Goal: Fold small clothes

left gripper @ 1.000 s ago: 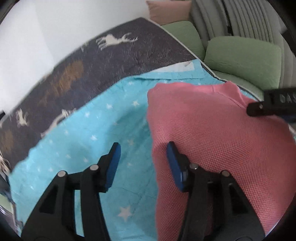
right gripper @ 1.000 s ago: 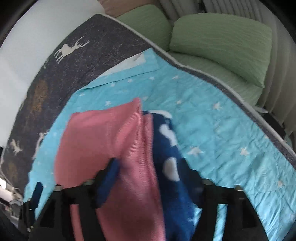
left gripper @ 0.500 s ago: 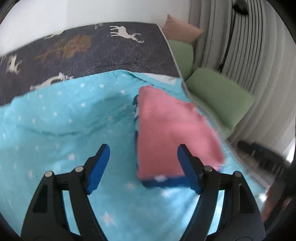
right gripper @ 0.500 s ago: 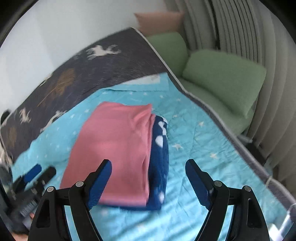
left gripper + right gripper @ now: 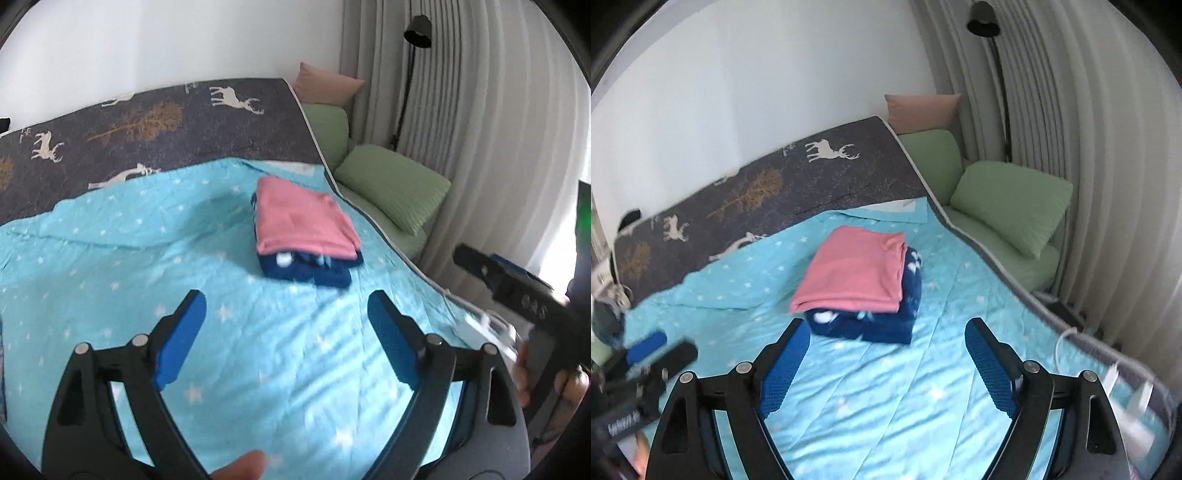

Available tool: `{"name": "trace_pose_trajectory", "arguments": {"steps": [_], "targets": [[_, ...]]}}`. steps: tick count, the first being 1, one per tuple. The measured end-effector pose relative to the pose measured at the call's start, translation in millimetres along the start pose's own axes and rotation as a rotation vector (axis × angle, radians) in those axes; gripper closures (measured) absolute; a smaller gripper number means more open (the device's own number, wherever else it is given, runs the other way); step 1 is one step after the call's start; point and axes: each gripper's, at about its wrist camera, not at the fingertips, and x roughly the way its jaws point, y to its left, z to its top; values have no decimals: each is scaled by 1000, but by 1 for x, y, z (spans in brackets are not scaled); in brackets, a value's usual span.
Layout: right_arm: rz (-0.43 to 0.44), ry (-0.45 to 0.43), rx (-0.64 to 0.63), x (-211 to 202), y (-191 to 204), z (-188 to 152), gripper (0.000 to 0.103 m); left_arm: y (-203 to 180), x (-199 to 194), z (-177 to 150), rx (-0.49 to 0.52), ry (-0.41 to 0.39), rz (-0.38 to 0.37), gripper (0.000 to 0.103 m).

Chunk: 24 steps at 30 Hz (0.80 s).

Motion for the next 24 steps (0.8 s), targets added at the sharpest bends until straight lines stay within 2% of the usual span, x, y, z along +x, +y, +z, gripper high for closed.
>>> {"name": "trace_pose_trajectory", "arguments": {"steps": [4, 11, 14, 19, 24], "targets": [[18, 2, -10, -26, 4, -18, 14, -5, -38, -23, 4, -25, 77, 13], [51, 37, -42, -64, 20, -52, 14, -19, -77, -46, 43, -50, 149, 11], [57, 34, -70, -76, 27, -64, 14, -23, -88, -54, 50, -34, 164, 11], [99, 43, -114, -99, 39, -78, 14, -18, -102, -66, -19, -28, 139, 11], [126, 37, -128, -111, 45, -81, 13, -17, -113, -71, 5, -54, 196, 10]]}}
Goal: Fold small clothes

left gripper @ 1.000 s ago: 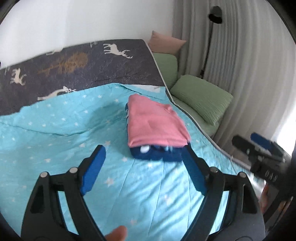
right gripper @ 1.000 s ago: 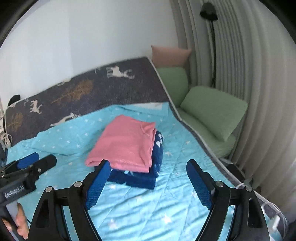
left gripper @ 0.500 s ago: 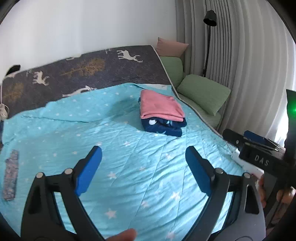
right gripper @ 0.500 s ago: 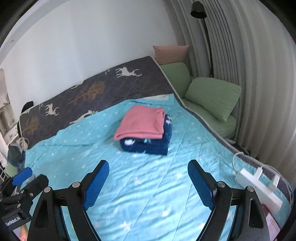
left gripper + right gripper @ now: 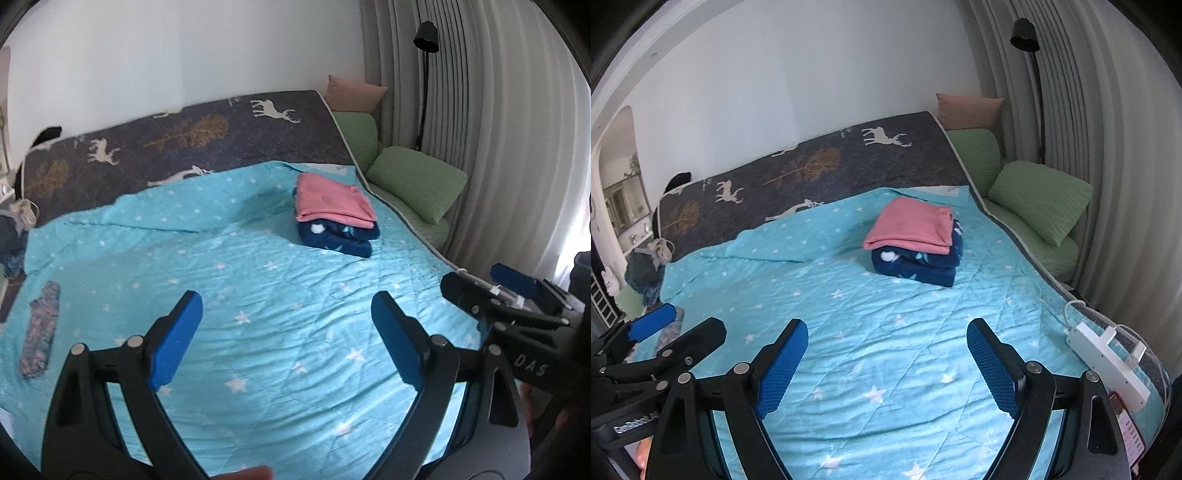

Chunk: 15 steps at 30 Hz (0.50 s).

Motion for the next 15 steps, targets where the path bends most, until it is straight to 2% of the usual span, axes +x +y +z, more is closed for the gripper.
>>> {"name": "trace_pose_trajectory", "arguments": {"steps": [15], "targets": [[31, 38, 20, 5, 7, -8, 13, 10, 0, -7, -19, 11, 56, 10]]}}
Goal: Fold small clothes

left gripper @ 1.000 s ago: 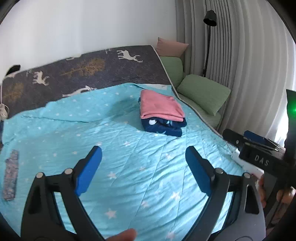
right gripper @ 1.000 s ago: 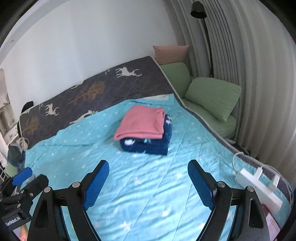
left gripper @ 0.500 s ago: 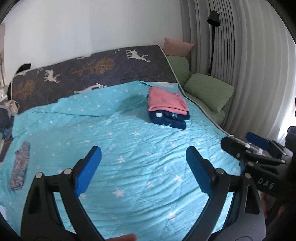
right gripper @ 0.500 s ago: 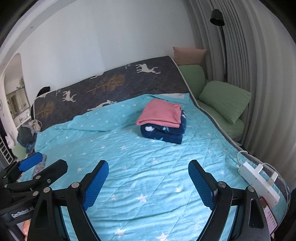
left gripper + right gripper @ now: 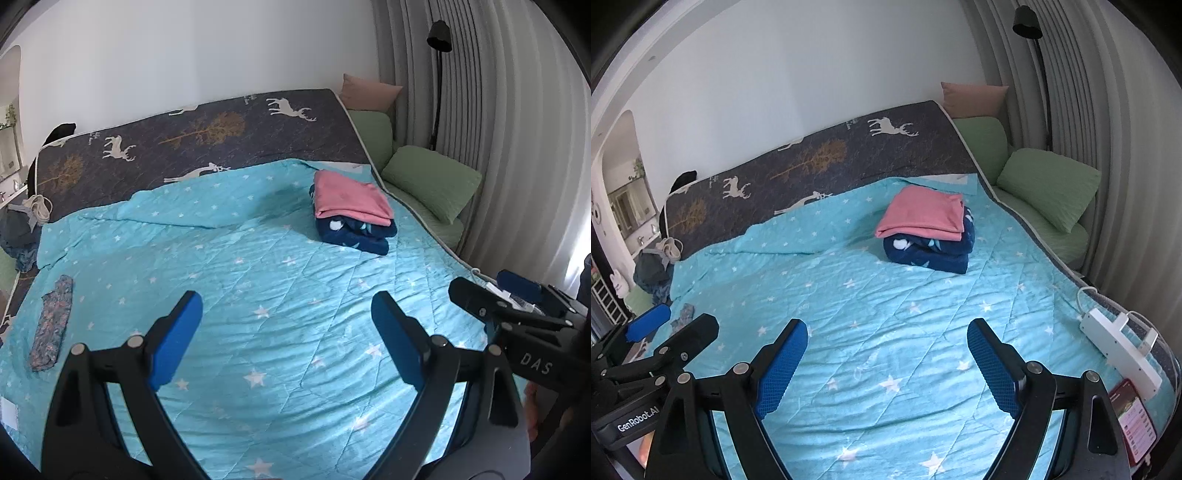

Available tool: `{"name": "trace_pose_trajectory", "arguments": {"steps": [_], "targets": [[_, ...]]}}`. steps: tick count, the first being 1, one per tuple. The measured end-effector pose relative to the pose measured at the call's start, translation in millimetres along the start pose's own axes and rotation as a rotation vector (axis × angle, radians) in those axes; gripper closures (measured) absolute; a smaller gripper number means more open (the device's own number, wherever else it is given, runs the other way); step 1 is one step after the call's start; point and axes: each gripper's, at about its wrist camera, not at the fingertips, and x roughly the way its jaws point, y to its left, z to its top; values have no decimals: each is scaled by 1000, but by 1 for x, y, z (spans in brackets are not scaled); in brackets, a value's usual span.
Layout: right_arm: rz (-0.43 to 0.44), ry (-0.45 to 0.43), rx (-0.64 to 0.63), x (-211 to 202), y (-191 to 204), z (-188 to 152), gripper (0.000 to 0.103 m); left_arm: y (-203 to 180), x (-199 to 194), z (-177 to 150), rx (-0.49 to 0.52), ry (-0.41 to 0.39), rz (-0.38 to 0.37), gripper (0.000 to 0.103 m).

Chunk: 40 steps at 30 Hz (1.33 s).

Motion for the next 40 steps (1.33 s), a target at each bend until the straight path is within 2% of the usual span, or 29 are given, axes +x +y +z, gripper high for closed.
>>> {"name": "trace_pose_trajectory", "arguments": {"steps": [11, 40], "targets": [[-20, 5, -16, 5, 4, 0, 13, -1, 4, -2, 16, -7, 37, 10], [-38, 5, -22, 5, -1, 5, 13, -9, 3, 0, 40, -7, 30, 10]]}}
